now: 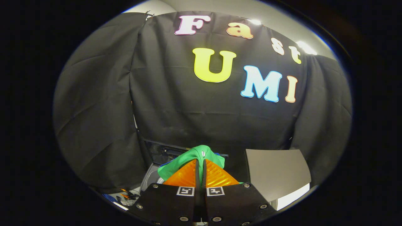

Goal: Put the clothes into the washing machine and then close the washing machine lid.

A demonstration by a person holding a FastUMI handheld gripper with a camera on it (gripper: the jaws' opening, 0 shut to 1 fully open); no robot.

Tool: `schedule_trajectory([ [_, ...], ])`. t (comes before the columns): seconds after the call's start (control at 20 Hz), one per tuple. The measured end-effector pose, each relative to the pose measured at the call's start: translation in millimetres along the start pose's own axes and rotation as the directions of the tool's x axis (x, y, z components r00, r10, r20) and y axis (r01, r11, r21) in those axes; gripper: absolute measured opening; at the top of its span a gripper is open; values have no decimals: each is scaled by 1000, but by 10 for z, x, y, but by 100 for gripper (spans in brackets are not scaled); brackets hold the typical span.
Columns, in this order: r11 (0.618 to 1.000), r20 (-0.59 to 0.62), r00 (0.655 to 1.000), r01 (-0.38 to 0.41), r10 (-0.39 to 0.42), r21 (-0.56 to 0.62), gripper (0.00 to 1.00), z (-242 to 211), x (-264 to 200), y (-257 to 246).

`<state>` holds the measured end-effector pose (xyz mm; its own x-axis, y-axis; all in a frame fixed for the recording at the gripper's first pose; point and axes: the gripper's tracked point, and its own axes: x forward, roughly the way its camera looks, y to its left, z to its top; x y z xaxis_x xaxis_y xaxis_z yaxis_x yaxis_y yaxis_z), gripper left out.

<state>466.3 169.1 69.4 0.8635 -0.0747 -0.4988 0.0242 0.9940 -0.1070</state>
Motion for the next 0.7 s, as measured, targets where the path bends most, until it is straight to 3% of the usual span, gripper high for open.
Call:
schedule_trajectory([
  [0.35,996,10,1000,11,-12,94,0,-246,269,476],
  [0.7,997,-42,999,29,-26,71,0,-726,648,670],
])
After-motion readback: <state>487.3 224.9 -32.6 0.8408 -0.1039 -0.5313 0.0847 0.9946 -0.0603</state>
